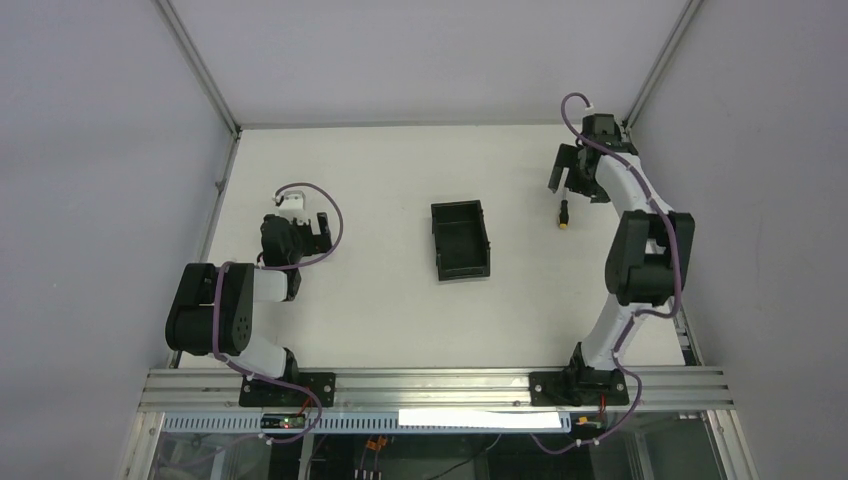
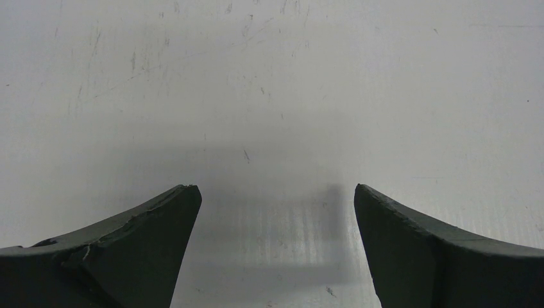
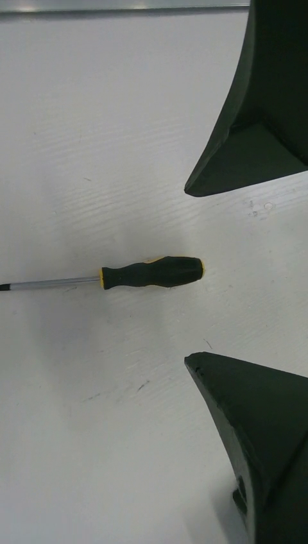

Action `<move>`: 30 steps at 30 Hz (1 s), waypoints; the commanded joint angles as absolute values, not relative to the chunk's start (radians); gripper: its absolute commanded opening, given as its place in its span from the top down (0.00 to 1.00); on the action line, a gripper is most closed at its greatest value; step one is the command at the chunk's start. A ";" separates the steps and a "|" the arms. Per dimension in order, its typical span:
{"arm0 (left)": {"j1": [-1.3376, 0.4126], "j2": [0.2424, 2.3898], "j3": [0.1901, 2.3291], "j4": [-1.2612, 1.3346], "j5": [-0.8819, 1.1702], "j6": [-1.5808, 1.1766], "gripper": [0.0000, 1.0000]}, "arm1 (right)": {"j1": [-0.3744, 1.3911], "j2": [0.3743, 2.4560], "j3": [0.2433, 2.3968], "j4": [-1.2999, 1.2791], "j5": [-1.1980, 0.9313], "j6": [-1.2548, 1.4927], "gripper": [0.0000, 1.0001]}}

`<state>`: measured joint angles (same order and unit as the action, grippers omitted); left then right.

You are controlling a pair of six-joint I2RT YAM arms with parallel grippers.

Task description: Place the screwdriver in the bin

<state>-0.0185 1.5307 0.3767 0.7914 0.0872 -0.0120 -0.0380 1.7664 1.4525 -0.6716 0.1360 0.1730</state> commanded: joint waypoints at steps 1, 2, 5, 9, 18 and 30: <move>-0.020 1.509 0.376 0.818 0.087 -0.014 0.01 | -0.043 1.909 1.594 -0.819 0.156 0.136 0.06; -0.020 1.508 0.376 0.818 0.087 -0.014 0.01 | -0.044 1.941 1.616 -0.823 0.155 0.131 0.07; -0.020 1.508 0.376 0.818 0.087 -0.014 0.01 | -0.044 2.010 1.656 -0.823 0.150 0.118 0.13; -0.020 1.508 0.376 0.818 0.087 -0.014 0.01 | -0.044 2.078 1.675 -0.809 0.156 0.102 0.20; -0.020 1.507 0.376 0.818 0.087 -0.014 0.01 | -0.044 2.137 1.656 -0.798 0.160 0.101 0.72; -0.020 1.509 0.376 0.818 0.087 -0.014 0.01 | -0.023 1.810 1.600 -0.774 -0.007 0.057 1.00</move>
